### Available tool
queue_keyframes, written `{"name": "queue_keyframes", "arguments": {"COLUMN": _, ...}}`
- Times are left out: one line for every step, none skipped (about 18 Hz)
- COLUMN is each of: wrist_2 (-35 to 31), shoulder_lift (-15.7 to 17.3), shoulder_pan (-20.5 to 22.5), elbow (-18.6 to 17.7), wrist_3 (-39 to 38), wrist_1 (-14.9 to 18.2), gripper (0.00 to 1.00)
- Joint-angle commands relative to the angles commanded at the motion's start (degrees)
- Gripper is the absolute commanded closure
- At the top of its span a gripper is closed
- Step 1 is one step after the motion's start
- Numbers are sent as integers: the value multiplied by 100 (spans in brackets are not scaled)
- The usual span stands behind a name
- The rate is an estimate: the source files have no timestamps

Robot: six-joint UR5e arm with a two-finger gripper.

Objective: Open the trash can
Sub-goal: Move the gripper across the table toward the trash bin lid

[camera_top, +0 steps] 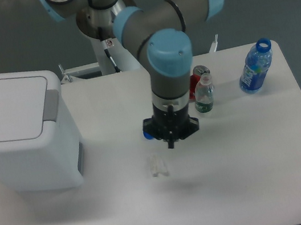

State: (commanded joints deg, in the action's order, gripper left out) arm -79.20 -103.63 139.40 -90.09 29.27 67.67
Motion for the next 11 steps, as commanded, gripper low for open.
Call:
{"name": "queue_keyframes", "arguments": {"wrist_2": 105, "shoulder_lift": 97, "shoulder_pan": 0, "elbow": 0, "wrist_3": -26, "wrist_1": 105, "gripper": 94}}
{"name": "queue_keyframes", "arguments": {"wrist_2": 211, "shoulder_lift": 184, "shoulder_pan": -9, "elbow": 0, "wrist_3": -113, "wrist_1": 176, "gripper": 97}}
{"name": "queue_keyframes", "arguments": {"wrist_2": 290, "shoulder_lift": 255, "shoulder_pan": -26, "elbow": 17, "wrist_3": -184, "wrist_1": 203, "gripper": 98}}
{"name": "queue_keyframes", "arguments": {"wrist_2": 369, "shoulder_lift": 308, "shoulder_pan": -105, "elbow": 18, "wrist_3": -254, "wrist_1": 212, "gripper": 98}}
{"name": "queue_keyframes", "arguments": {"wrist_2": 422, "shoulder_lift": 343, "shoulder_pan": -193, "elbow": 18, "wrist_3": -342, "wrist_1": 247, "gripper": 98}}
{"name": "queue_keyframes", "arguments": {"wrist_2": 466, "shoulder_lift": 413, "shoulder_pan": -289, "elbow": 18, "wrist_3": -421, "wrist_1": 273, "gripper": 99}}
{"name": "queue_keyframes", "arguments": {"wrist_2": 536, "shoulder_lift": 466, "shoulder_pan": -351, "elbow": 18, "wrist_3": -526, "wrist_1": 291, "gripper": 100}}
{"name": "queue_keyframes", "arguments": {"wrist_2": 624, "shoulder_lift": 519, "shoulder_pan": -430, "elbow": 18, "wrist_3": -641, "wrist_1": 317, "gripper": 100}}
{"name": "queue_keyframes", "arguments": {"wrist_2": 686, "shoulder_lift": 572, "shoulder_pan": -500, "elbow": 0, "wrist_3": -737, "wrist_1": 343, "gripper": 100}}
{"name": "queue_keyframes", "arguments": {"wrist_2": 756, "shoulder_lift": 633, "shoulder_pan": -562, "elbow": 17, "wrist_3": -791, "wrist_1": 361, "gripper": 100}}
{"name": "queue_keyframes", "arguments": {"wrist_2": 826, "shoulder_lift": 703, "shoulder_pan": -606, "elbow": 18, "wrist_3": -835, "wrist_1": 361, "gripper": 100}}
